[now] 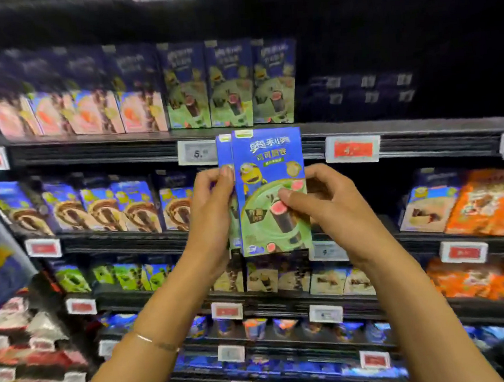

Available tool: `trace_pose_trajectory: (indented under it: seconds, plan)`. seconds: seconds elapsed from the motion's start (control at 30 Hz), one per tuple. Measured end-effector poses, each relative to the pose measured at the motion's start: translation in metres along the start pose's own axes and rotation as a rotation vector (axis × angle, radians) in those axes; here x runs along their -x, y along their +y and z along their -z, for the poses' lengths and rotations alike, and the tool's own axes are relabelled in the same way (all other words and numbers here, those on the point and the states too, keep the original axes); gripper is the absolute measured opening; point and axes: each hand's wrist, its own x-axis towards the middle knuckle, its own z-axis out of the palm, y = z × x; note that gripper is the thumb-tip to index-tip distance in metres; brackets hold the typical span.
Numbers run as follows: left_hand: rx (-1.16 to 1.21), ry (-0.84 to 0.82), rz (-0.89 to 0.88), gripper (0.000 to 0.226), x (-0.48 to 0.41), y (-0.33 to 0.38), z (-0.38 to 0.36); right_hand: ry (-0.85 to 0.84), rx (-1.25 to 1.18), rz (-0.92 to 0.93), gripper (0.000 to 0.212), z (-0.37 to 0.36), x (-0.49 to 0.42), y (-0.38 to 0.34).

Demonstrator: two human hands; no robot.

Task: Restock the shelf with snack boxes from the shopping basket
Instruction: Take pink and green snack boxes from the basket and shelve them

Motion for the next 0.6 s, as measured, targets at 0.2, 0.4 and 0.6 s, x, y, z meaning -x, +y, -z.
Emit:
trace_pose_trajectory:
  seconds: [0.2,0.4,0.6]
  plan:
    - [-0.059,0.095,-0.197,0.024,-0.023,0.039,-0.016,-0.041,-0.007,0.090,0.026,0.024,-0.038,-0.043]
    - [-0.219,0.157,-0.232,0.031,-0.055,0.072,-0.023,0.119,0.073,0.232,0.023,0.042,-0.085,-0.061]
    - [-0.231,0.099,-0.220,0.038,-0.094,0.090,-0.014,0.235,0.115,0.233,0.028,0.037,-0.115,-0.058]
